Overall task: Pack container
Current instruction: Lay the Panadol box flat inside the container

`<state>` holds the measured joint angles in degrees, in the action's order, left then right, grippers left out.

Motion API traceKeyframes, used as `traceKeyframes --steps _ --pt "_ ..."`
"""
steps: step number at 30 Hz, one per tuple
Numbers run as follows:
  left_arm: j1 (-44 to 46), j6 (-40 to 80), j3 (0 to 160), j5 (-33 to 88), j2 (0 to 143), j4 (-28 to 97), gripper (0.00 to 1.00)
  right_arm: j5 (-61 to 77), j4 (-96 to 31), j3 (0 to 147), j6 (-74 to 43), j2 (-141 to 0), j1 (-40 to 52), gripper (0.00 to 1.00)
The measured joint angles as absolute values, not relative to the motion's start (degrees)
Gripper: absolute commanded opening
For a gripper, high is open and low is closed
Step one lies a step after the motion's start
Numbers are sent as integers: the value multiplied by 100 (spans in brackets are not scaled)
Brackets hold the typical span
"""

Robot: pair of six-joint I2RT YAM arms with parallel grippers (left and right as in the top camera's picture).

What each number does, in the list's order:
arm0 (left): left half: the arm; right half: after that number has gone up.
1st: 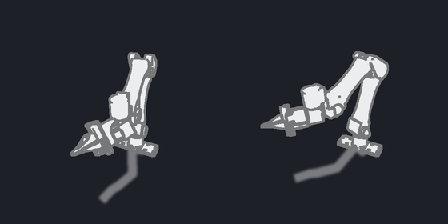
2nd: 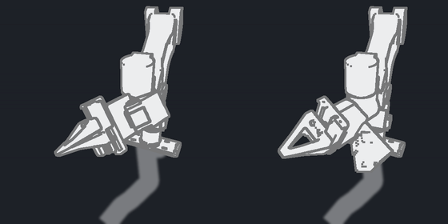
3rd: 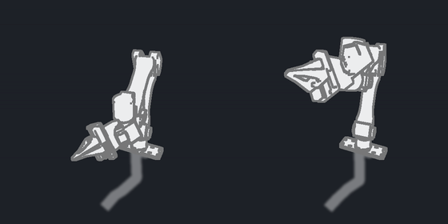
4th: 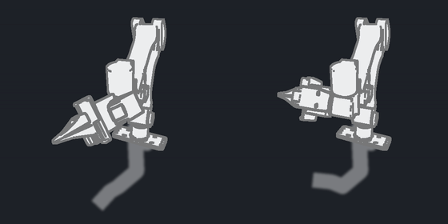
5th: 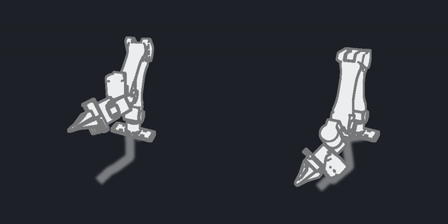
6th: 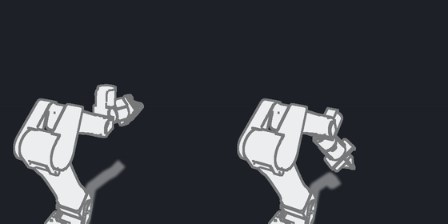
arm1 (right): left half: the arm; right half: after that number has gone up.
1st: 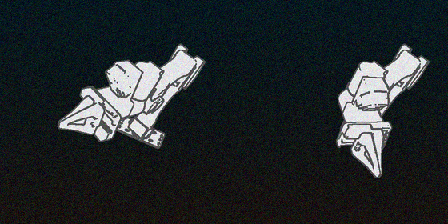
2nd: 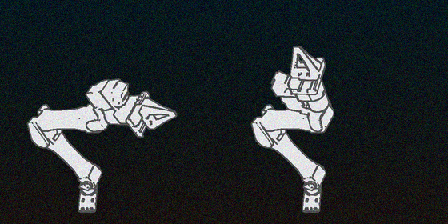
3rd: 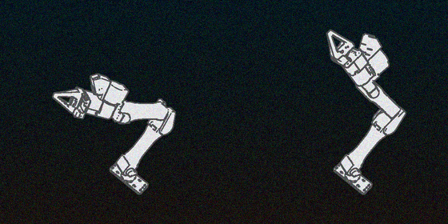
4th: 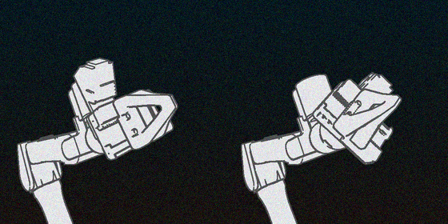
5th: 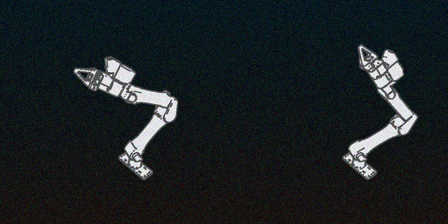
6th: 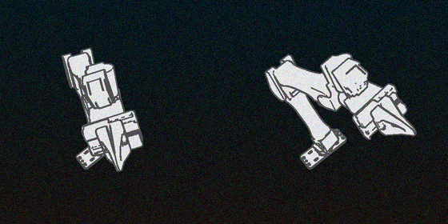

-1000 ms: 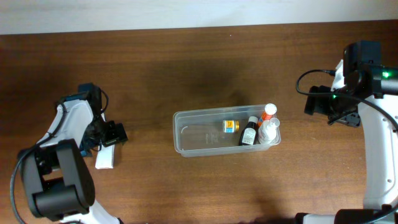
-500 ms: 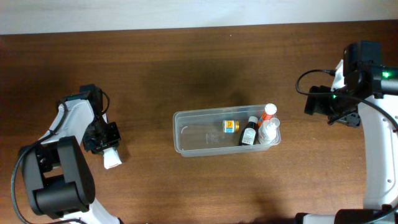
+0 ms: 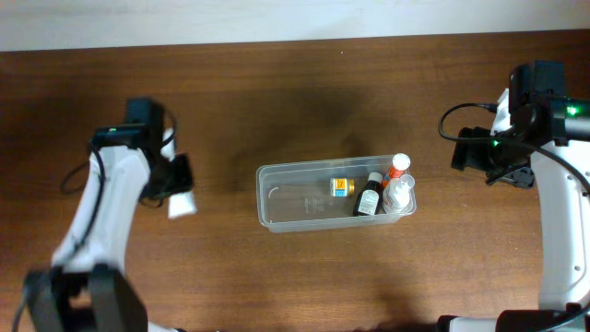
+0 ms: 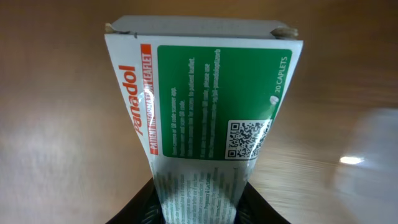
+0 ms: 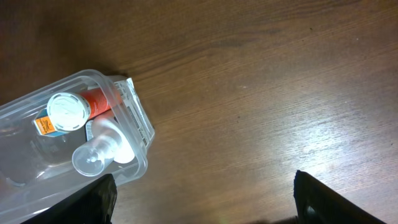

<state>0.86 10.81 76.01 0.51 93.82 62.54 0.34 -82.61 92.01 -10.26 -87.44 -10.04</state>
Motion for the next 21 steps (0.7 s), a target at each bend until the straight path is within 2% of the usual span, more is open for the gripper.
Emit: traceKeyframes --steps 6,12,13,16,21 --pt "1890 228 7856 126 8399 5645 33 34 -8254 9201 -1024 -8744 -1004 83" --pt "3520 -972 7861 200 8739 5395 34 36 -8254 9201 -1024 -8744 -1004 83" --pt "3579 -1020 7859 200 8790 5391 35 36 -8254 9201 -1024 -8744 -1004 83" --pt "3811 -1236 7859 150 9192 5363 48 36 -8254 9201 -1028 -8744 -1004 82" --pt "3850 -1280 7848 -233 9712 5288 55 36 -8256 9201 -1031 -8744 -1004 83"
